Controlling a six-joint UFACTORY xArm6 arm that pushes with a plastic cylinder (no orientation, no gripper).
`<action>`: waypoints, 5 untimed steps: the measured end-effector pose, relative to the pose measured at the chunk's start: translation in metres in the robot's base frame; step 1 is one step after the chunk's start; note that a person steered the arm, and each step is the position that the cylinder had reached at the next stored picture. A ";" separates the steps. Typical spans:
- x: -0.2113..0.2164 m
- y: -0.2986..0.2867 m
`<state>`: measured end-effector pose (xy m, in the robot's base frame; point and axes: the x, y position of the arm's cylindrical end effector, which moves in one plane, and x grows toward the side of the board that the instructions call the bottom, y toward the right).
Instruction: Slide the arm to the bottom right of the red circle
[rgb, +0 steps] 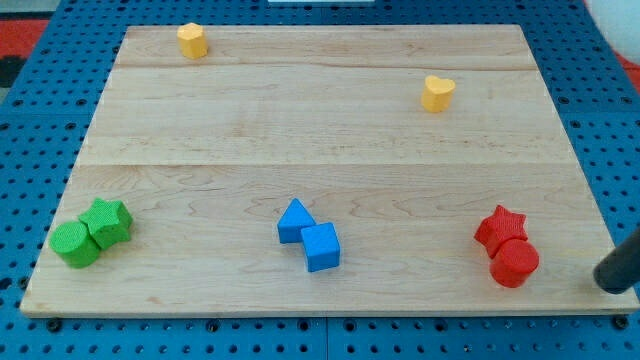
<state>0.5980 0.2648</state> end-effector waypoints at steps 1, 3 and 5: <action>0.016 -0.017; 0.018 -0.068; 0.019 -0.099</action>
<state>0.6168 0.1656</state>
